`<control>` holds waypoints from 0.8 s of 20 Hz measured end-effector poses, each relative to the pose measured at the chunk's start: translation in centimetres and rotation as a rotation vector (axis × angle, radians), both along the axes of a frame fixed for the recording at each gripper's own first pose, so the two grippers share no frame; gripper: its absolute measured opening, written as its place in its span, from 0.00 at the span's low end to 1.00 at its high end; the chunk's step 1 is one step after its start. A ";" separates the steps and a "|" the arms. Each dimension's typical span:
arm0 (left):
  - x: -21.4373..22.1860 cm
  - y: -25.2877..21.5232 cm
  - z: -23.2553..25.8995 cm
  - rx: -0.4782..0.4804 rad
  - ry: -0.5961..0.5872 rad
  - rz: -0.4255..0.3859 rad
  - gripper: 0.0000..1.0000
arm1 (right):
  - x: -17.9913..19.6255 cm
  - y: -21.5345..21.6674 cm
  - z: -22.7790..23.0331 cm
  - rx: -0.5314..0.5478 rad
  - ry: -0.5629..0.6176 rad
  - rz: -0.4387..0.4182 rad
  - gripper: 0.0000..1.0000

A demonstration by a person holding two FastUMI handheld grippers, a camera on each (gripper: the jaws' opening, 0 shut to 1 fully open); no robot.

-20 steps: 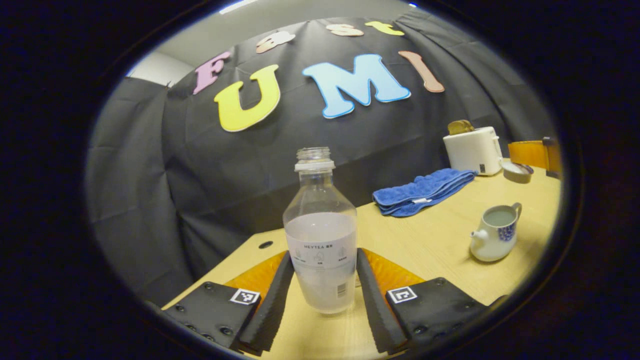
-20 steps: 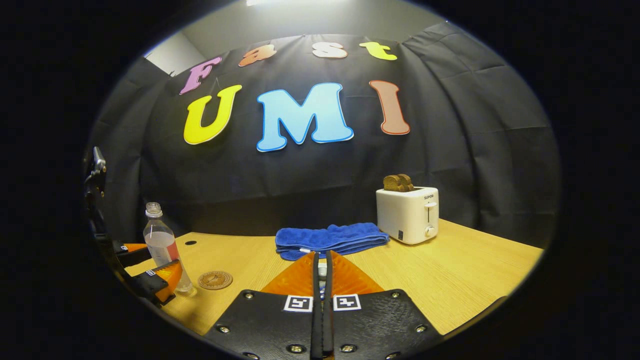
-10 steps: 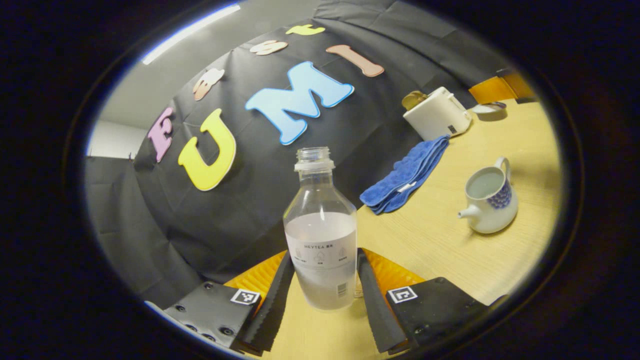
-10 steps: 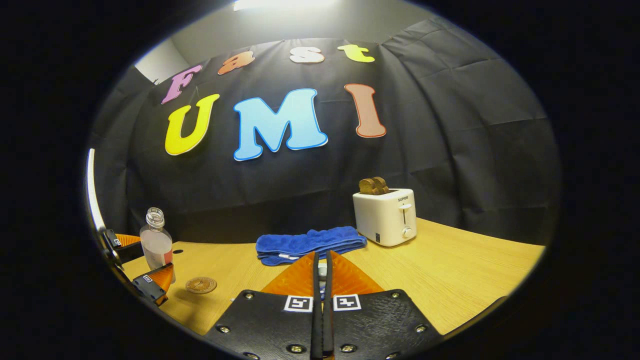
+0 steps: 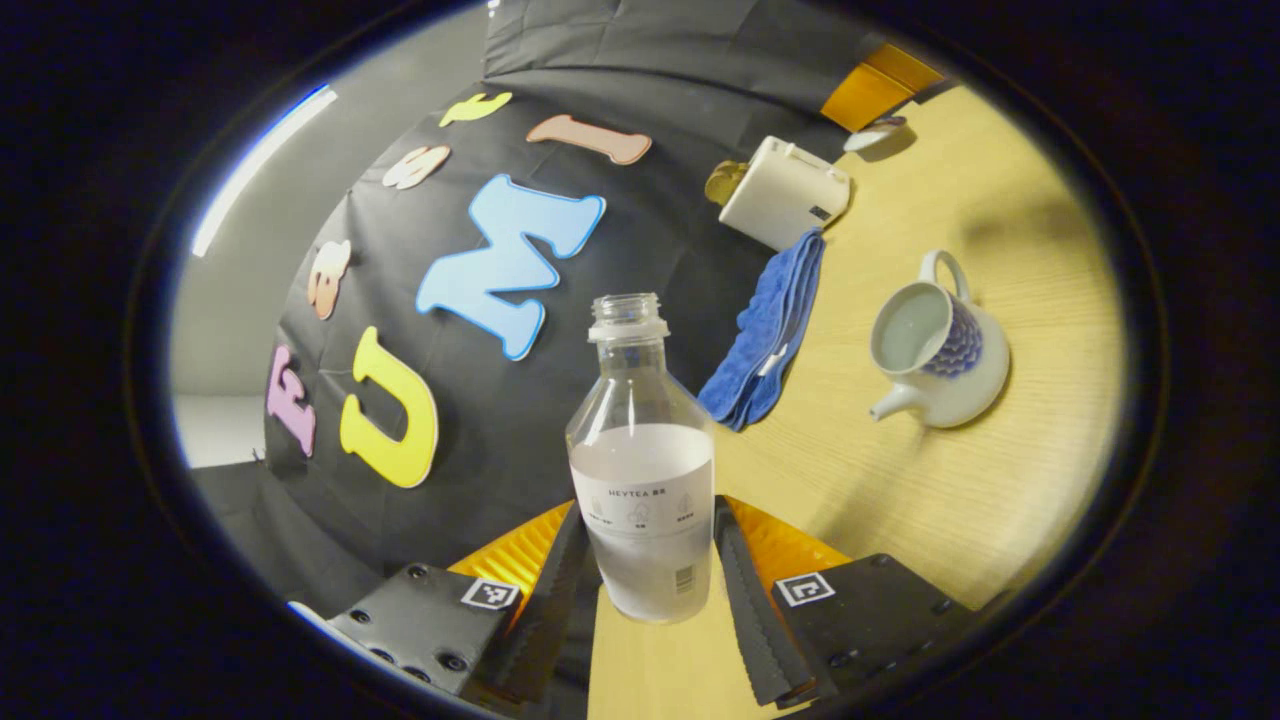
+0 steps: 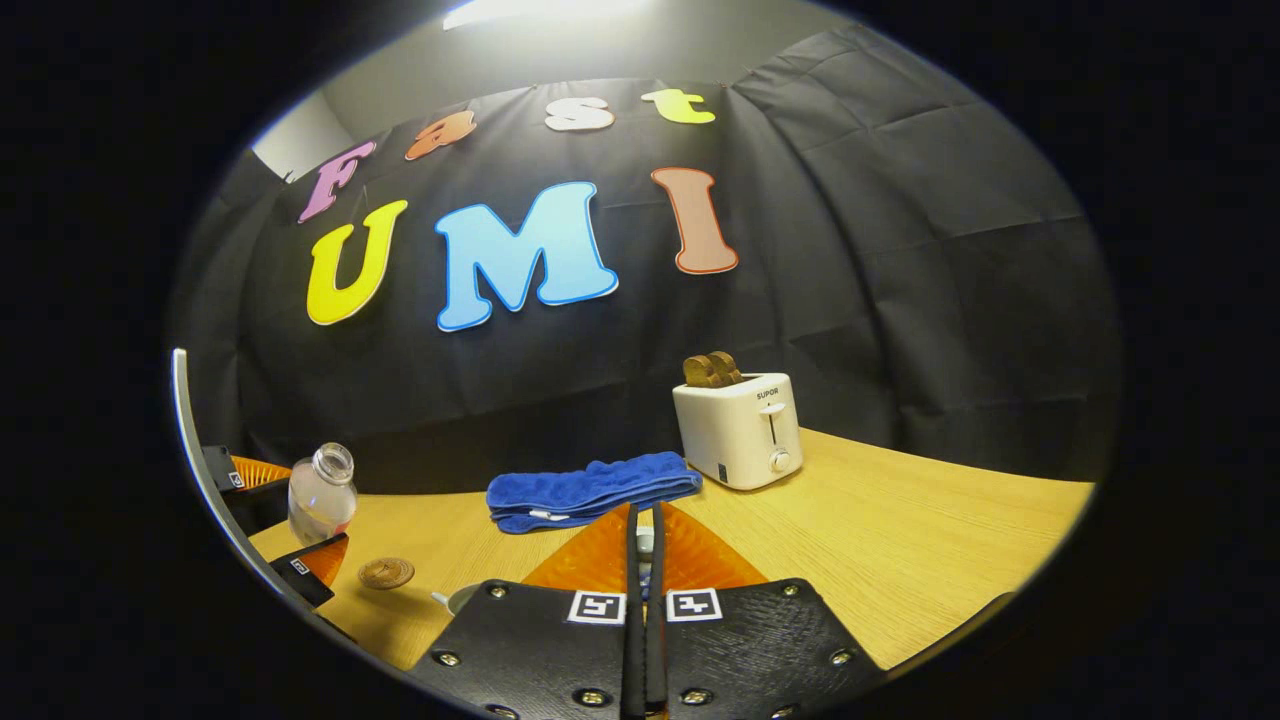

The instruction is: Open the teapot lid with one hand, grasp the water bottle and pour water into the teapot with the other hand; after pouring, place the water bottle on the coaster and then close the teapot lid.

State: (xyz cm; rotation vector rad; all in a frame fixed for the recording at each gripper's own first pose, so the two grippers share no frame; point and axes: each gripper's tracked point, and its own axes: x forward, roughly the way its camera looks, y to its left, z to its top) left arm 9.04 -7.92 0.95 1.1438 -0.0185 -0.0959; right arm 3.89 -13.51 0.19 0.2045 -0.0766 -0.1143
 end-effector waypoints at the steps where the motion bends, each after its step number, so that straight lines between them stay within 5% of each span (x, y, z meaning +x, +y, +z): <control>1: -0.1 -0.3 -0.1 0.031 0.001 -0.003 0.83 | -0.1 -0.2 -0.1 0.007 -0.001 -0.001 0.01; 16: 0.2 -2.4 -0.4 0.434 0.009 -0.076 0.83 | -0.2 -1.0 -0.7 0.059 0.009 0.006 0.01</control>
